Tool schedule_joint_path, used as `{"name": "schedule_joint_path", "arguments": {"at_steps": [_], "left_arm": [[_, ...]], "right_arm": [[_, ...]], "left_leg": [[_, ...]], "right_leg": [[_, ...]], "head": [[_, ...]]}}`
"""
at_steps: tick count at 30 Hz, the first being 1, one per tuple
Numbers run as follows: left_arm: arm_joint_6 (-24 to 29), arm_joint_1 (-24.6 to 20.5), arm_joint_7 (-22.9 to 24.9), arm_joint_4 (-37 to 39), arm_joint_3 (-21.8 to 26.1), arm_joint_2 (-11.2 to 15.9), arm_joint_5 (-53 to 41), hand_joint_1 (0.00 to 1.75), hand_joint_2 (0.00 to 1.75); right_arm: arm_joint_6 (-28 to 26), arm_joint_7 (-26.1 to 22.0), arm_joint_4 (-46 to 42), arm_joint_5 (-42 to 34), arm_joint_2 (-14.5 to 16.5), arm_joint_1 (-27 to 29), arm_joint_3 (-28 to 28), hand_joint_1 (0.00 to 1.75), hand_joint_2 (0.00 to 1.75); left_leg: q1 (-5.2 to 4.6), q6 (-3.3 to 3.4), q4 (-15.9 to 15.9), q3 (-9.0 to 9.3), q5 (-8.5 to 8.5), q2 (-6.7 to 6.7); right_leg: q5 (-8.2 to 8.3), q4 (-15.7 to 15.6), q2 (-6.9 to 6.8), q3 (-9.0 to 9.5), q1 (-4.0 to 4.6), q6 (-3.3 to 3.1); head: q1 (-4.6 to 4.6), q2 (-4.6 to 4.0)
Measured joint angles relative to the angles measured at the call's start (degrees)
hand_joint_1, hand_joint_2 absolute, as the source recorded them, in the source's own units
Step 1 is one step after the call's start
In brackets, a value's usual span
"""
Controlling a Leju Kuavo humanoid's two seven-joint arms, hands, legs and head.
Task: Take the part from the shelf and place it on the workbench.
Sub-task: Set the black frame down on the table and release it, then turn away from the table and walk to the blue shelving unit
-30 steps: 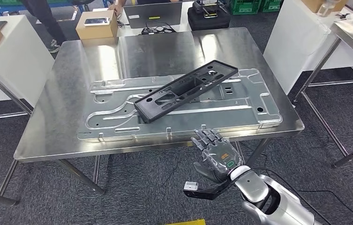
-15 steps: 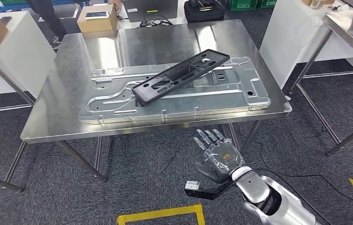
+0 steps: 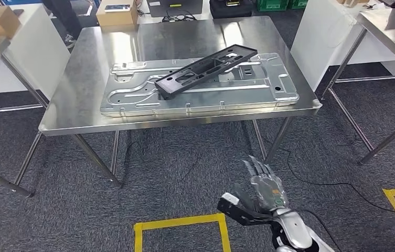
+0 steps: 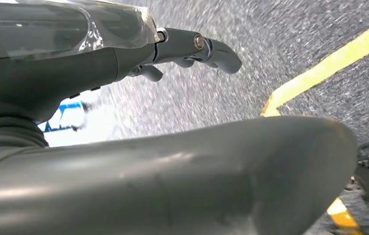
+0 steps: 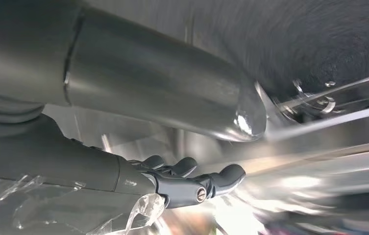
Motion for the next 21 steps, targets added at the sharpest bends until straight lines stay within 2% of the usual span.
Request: {"name": "schedule_joint_path", "arguments": {"at_steps": [1, 2, 3, 4, 5, 7, 8, 9, 10, 11, 12, 13, 14, 15, 16, 17, 18, 19, 20, 21], "left_arm": [[0.5, 0.1, 0.3, 0.0, 0.2, -0.1, 0.6, 0.0, 0.0], [0.9, 0.3, 0.6, 0.0, 0.5, -0.1, 1.2, 0.0, 0.0], [1.4, 0.5, 0.9, 0.0, 0.7, -0.2, 1.8, 0.0, 0.0], [1.7, 0.7, 1.1, -0.1, 1.0, -0.4, 2.3, 0.0, 0.0], [2.1, 0.9, 1.1, -0.1, 1.1, -0.5, 2.9, 0.0, 0.0], [2.6, 1.1, 1.1, -0.1, 1.3, -0.6, 3.7, 0.0, 0.0], [2.8, 1.2, 1.1, -0.1, 1.3, -0.7, 3.9, 0.0, 0.0], [2.9, 1.2, 1.0, -0.1, 1.3, -0.7, 4.2, 0.0, 0.0], [3.0, 1.2, 0.9, -0.1, 1.3, -0.7, 4.4, 0.0, 0.0], [3.0, 1.3, 0.9, -0.1, 1.3, -0.7, 4.6, 0.0, 0.0], [3.1, 1.3, 0.8, -0.1, 1.3, -0.7, 4.7, 0.0, 0.0], [3.1, 1.3, 0.8, -0.1, 1.3, -0.7, 4.8, 0.0, 0.0], [3.1, 1.1, 0.8, -0.1, 1.3, -0.6, 4.8, 0.0, 0.0], [3.0, 0.8, 0.8, -0.1, 1.3, -0.6, 4.7, 0.0, 0.0], [2.8, 0.5, 0.8, -0.1, 1.3, -0.6, 4.6, 0.0, 0.0], [2.6, 0.2, 0.9, -0.1, 1.3, -0.6, 4.4, 0.0, 0.0], [2.4, 0.1, 1.0, -0.1, 1.3, -0.6, 4.3, 0.0, 0.0], [2.2, 0.1, 1.1, -0.1, 1.3, -0.7, 4.1, 0.0, 0.0], [2.0, 0.3, 1.1, -0.1, 1.2, -0.7, 3.9, 0.0, 0.0], [1.8, 0.5, 1.1, -0.1, 1.2, -0.8, 3.7, 0.0, 0.0]], "right_arm": [[-5.8, -1.3, 2.1, -4.7, 0.0, 3.9, -3.8, 0.0, 0.0], [-11.2, -3.3, 4.6, -9.3, 0.1, 7.3, -7.5, 0.0, 0.0], [-16.0, -6.2, 7.6, -14.1, 0.3, 10.3, -10.8, 0.0, 0.0], [-19.7, -10.3, 10.9, -19.3, 0.6, 12.5, -13.6, 0.0, 0.44], [-22.4, -16.2, 14.8, -25.1, 0.9, 14.2, -16.2, 0.0, 0.87], [-24.3, -30.0, 25.1, -37.7, 1.8, 16.4, -21.8, 0.0, 1.75], [-24.1, -35.4, 30.8, -43.1, 2.4, 17.1, -24.7, 0.0, 1.75], [-23.8, -38.2, 36.1, -47.0, 3.2, 17.7, -27.5, 0.0, 1.75], [-23.9, -38.3, 40.9, -49.4, 4.1, 18.1, -30.1, 0.0, 1.75], [-24.0, -35.6, 45.2, -50.2, 5.2, 18.3, -32.2, 0.0, 1.75], [-24.1, -30.2, 49.1, -49.9, 6.5, 18.4, -34.0, 0.0, 1.75], [-23.7, -23.3, 52.7, -49.0, 8.0, 18.3, -35.4, 0.0, 1.75], [-22.9, -16.3, 55.8, -47.8, 9.6, 18.3, -36.5, 0.0, 1.75], [-21.7, -10.5, 58.5, -46.4, 11.0, 18.3, -37.3, 0.0, 1.75], [-20.4, -7.3, 60.9, -45.1, 12.3, 18.3, -37.9, 0.0, 1.75], [-19.2, -6.4, 63.0, -43.8, 13.5, 18.4, -38.3, 0.0, 1.75], [-18.1, -7.1, 64.9, -42.6, 14.5, 18.5, -38.5, 0.0, 1.75], [-17.2, -8.6, 66.6, -41.6, 15.4, 18.6, -38.6, 0.0, 1.75], [-16.6, -10.0, 68.1, -40.7, 16.1, 18.7, -38.8, 0.0, 1.75], [-16.0, -11.0, 69.6, -40.2, 16.6, 18.7, -38.9, 0.0, 1.75]], "left_leg": [[-0.01, -0.3, -0.1, -0.27, 0.62, -0.08], [0.08, -0.61, -0.3, -0.6, 1.27, -0.15], [0.19, -0.9, -0.1, -1.06, 1.11, -0.14], [0.27, -1.19, 1.0, -1.74, -0.36, -0.13], [0.39, -1.47, 3.2, -2.67, -3.0, -0.1], [0.55, -1.86, 11.5, -4.95, -10.01, -0.02], [0.59, -1.95, 16.1, -5.8, -12.17, -0.02], [0.57, -1.93, 19.5, -6.08, -12.67, -0.02], [0.52, -1.79, 21.3, -5.63, -11.42, -0.01], [0.42, -1.49, 20.9, -4.24, -9.11, -0.01], [0.21, -1.01, 18.4, -1.72, -7.1, 0.0], [-0.16, -0.38, 13.9, 1.98, -6.45, 0.0], [-0.58, 0.29, 8.0, 6.22, -6.95, 0.07], [-0.92, 0.86, 2.5, 9.8, -8.3, 0.12], [-1.16, 1.27, -1.5, 12.14, -9.59, 0.17], [-1.16, 1.53, -3.6, 12.98, -10.01, 0.25], [-0.98, 1.65, -4.2, 12.81, -9.94, 0.38], [-0.84, 1.83, -4.3, 12.47, -9.51, 0.56], [-0.68, 1.97, -4.4, 12.12, -8.93, 0.8], [-0.6, 2.03, -4.4, 11.71, -8.39, 1.03]], "right_leg": [[-0.49, -2.4, -0.01, 1.34, 0.22, -0.34], [-0.39, -3.2, -0.13, 1.23, 0.29, -0.85], [0.22, -3.1, -0.3, 0.61, 0.31, -1.35], [0.88, -3.1, -0.53, -0.15, 0.31, -1.88], [1.64, -3.2, -0.77, -1.06, 0.24, -2.39], [3.11, -3.1, -1.0, -3.09, 0.35, -2.89], [3.79, -3.1, -1.07, -4.15, 0.43, -2.9], [4.44, -3.1, -1.13, -5.16, 0.5, -2.83], [5.05, -3.0, -1.18, -6.11, 0.57, -2.75], [5.65, -3.0, -1.19, -6.94, 0.67, -2.68], [6.25, -2.9, -1.18, -7.6, 0.73, -2.62], [6.79, -2.9, -1.16, -8.05, 0.78, -2.53], [7.26, -2.8, -1.15, -8.29, 0.84, -2.41], [7.72, -2.7, -1.13, -8.47, 0.91, -2.25], [8.2, -2.7, -1.14, -8.68, 0.99, -2.06], [8.71, -2.7, -1.12, -8.92, 1.08, -1.82], [8.98, -2.5, -1.01, -9.34, 1.06, -1.58], [8.37, -1.6, -0.84, -10.01, 0.96, -1.29], [6.74, 0.6, -0.67, -11.06, 0.83, -0.93], [4.16, 4.4, -0.51, -12.62, 0.63, -0.56]], "head": [[-0.01, 0.0], [-0.02, -0.01], [-0.02, 0.0], [-0.03, -0.01], [-0.03, -0.01], [-0.03, -0.02], [-0.02, -0.02], [-0.01, -0.02], [0.0, -0.02], [0.01, -0.02], [0.01, -0.01], [0.0, -0.01], [-0.01, -0.01], [-0.01, 0.0], [-0.01, 0.0], [-0.01, 0.0], [-0.03, 0.01], [-0.03, 0.01], [-0.04, 0.01], [-0.04, 0.0]]}}
